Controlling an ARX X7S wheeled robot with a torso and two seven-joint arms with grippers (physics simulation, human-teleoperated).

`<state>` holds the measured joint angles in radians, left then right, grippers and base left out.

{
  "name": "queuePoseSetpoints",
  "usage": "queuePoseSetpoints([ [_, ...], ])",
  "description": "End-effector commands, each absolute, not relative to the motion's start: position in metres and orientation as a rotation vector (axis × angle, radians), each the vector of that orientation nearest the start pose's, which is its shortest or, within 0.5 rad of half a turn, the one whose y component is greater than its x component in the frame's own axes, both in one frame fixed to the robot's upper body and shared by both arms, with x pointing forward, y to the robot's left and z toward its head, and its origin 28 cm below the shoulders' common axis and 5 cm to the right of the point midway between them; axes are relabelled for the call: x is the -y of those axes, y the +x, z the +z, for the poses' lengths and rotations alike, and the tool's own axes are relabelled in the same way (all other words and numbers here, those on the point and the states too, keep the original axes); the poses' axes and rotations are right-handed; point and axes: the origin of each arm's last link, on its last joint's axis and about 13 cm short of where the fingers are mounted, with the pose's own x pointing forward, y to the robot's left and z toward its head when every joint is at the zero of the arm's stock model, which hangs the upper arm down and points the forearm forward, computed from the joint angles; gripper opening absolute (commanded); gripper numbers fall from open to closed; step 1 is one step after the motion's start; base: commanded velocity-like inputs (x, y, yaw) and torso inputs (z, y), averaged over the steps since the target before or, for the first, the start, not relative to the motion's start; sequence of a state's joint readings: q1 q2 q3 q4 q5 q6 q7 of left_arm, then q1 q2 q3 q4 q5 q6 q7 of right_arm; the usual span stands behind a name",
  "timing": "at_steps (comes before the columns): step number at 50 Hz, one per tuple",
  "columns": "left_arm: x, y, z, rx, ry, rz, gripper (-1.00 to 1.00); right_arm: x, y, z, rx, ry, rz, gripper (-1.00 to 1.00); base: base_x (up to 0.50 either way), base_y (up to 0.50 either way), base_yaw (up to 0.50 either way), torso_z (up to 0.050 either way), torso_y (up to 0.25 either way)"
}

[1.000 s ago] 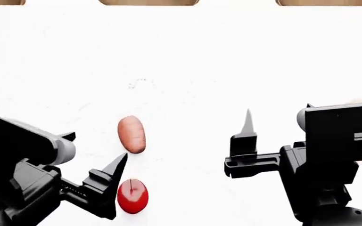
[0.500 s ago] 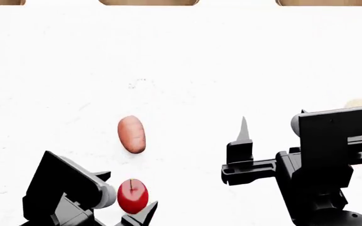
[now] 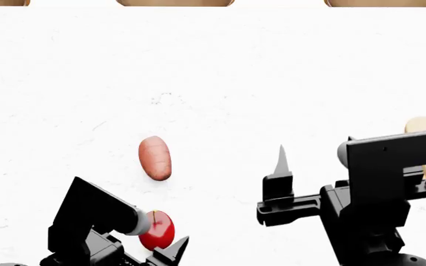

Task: Place the cherry and the sweet potato on separate cutting boards.

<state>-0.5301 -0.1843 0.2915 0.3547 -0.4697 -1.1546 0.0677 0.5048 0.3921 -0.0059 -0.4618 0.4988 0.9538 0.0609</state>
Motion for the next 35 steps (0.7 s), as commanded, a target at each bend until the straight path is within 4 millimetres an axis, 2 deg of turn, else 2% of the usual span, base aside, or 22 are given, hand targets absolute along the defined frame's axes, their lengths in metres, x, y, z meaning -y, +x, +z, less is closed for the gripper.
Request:
queuePoseSetpoints([
  [1, -0.169, 0.274, 0.126, -0.386, 0.053, -0.571, 1.00, 0.151, 0.264, 0.172, -0.041, -0.052, 0.166, 1.00, 0.00, 0.00, 0.00, 0.000, 0.000],
  [7, -0.170, 0.271, 0.123, -0.393, 0.059, -0.558, 1.00, 0.151, 0.263, 0.172, -0.041, -0.052, 0.164, 1.00, 0.00, 0.00, 0.00, 0.000, 0.000],
  [8, -0.170, 0.269, 0.123, -0.393, 0.061, -0.558, -1.00, 0.151, 0.264, 0.172, -0.041, -0.052, 0.164, 1.00, 0.00, 0.00, 0.00, 0.000, 0.000],
  [17, -0.170, 0.263, 0.139, -0.338, 0.052, -0.552, -1.00, 0.149, 0.267, 0.171, -0.037, -0.046, 0.169, 1.00, 0.00, 0.00, 0.00, 0.000, 0.000],
  [22, -0.178, 0.259, 0.153, -0.293, 0.049, -0.519, -1.00, 0.144, 0.272, 0.171, -0.038, -0.041, 0.193, 1.00, 0.00, 0.00, 0.00, 0.000, 0.000],
  [28, -0.200, 0.256, 0.164, -0.258, 0.051, -0.427, -1.00, 0.133, 0.288, 0.176, -0.037, -0.046, 0.240, 1.00, 0.00, 0.00, 0.00, 0.000, 0.000],
  [31, -0.216, 0.259, 0.176, -0.229, 0.065, -0.354, -1.00, 0.127, 0.295, 0.179, -0.039, -0.047, 0.259, 1.00, 0.00, 0.00, 0.00, 0.000, 0.000],
  [35, -0.230, 0.253, 0.181, -0.218, 0.094, -0.303, -1.00, 0.117, 0.309, 0.182, -0.057, -0.046, 0.299, 1.00, 0.00, 0.00, 0.00, 0.000, 0.000],
])
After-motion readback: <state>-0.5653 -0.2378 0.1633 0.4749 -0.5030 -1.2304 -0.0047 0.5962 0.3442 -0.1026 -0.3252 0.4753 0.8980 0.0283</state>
